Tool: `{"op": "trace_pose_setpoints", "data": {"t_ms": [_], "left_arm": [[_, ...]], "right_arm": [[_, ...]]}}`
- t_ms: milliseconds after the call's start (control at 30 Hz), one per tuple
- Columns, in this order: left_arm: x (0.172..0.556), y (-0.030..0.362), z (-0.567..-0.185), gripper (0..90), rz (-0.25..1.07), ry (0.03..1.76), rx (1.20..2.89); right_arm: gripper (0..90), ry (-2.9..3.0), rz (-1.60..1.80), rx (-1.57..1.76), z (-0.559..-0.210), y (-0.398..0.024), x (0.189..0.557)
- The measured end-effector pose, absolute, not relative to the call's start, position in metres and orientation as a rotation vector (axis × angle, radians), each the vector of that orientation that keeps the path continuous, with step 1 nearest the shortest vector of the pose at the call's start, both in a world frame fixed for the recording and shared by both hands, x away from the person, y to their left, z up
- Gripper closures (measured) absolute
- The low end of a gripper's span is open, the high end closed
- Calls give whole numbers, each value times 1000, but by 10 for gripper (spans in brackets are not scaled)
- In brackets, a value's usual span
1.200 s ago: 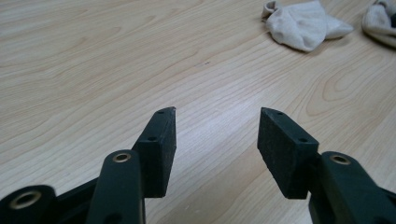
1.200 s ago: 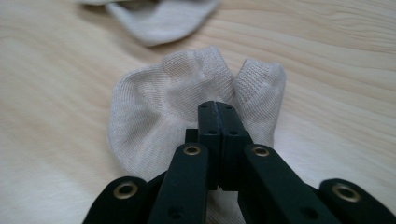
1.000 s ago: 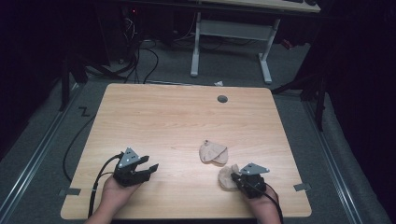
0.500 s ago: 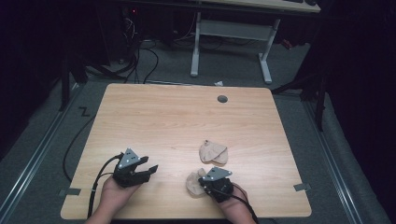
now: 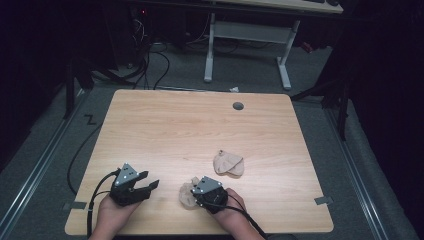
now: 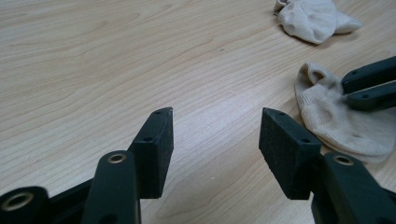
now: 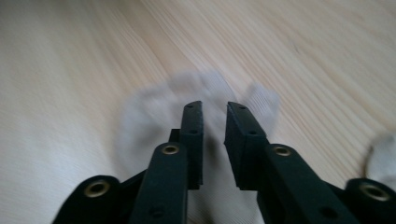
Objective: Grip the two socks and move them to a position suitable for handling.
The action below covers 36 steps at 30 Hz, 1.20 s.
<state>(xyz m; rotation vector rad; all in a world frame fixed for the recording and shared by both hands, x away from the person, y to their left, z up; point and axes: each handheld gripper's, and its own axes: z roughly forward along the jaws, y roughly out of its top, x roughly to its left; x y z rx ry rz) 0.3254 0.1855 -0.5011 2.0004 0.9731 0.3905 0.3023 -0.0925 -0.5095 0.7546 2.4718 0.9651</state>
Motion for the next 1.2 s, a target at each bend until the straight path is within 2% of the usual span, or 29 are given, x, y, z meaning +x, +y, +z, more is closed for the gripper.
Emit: {"op": "trace_pose_setpoints", "data": {"t_ms": [167,333,433,533,567,833,1200], "left_arm": [[325,187,-502,453,389,982,2003],[325,186,-501,453,389,974,2003],[327,184,-501,455,381,968,2007],[327,181,-501,455,381,961,2012],[326,180,-501,455,380,959,2013],[320,168,-498,461,370,919,2035],[322,162,-500,461,367,904,2056]], "right_arm": [[629,2510,1064,682,-505,-70,293],[612,2538,1002,664,-513,-60,293],[678,2537,946,652,-517,-60,292],[846,2539,944,661,-516,-62,291],[855,2535,946,657,-515,-63,290],[857,2476,1090,743,-501,-78,291],[848,2528,1076,773,-511,-81,292]]}}
